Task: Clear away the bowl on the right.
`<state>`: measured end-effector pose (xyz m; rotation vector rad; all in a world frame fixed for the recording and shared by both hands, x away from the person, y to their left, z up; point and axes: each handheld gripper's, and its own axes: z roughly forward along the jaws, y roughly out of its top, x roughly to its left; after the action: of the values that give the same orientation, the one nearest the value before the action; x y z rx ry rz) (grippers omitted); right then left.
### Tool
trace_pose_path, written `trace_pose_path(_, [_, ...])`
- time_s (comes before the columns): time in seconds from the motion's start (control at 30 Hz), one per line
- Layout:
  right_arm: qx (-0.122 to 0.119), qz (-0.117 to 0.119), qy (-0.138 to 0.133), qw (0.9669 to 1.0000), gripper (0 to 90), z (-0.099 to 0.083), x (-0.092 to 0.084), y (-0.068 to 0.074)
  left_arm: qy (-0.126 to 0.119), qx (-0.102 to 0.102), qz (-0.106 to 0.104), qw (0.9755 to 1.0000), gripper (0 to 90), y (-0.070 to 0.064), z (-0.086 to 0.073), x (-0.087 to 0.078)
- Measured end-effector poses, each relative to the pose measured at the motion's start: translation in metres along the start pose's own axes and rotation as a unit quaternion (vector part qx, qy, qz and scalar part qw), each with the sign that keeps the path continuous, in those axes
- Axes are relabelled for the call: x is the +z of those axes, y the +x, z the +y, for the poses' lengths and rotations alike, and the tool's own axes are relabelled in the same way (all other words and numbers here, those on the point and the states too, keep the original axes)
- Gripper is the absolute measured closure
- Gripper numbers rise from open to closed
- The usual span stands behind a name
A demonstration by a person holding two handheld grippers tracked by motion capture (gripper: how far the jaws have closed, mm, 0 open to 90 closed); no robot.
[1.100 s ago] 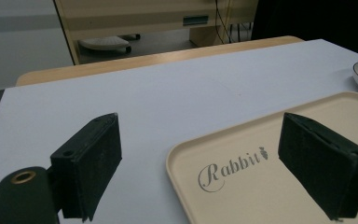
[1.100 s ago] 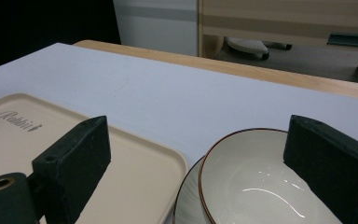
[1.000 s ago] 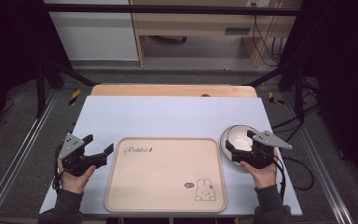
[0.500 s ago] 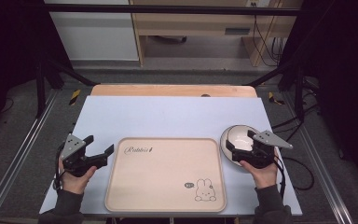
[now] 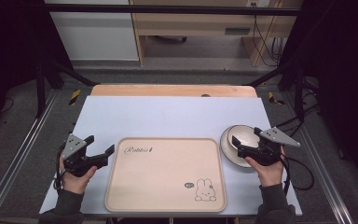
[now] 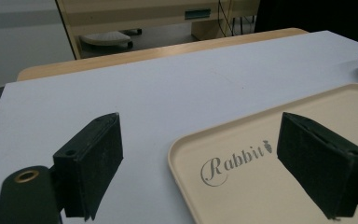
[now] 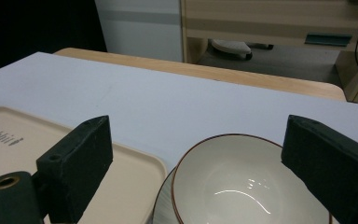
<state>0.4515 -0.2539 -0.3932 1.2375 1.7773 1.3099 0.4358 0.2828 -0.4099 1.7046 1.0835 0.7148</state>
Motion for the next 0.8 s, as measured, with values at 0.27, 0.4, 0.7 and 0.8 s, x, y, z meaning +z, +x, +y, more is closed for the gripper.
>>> trace_pose_path(0.27, [0.004, -0.019, 0.011, 0.9998, 10.0, 0.003, 0.002, -0.007, 0.000, -0.001, 0.000, 1.0000, 13.9, 0.000, -0.001, 0.001])
trace_pose_path(0.4, [0.008, -0.035, 0.020, 0.9992, 10.8, 0.004, 0.005, -0.015, 0.002, 0.002, -0.001, 1.0000, 13.9, 0.000, 0.000, 0.001])
trace_pose_path(0.7, [0.018, -0.048, 0.032, 0.9982, 11.5, 0.004, 0.011, -0.025, 0.002, 0.003, 0.000, 1.0000, 13.9, 0.000, 0.000, 0.000])
trace_pose_path(0.8, [0.020, -0.056, 0.040, 0.9974, 12.0, 0.004, 0.013, -0.028, 0.002, 0.003, 0.000, 1.0000, 13.9, -0.001, 0.000, 0.001])
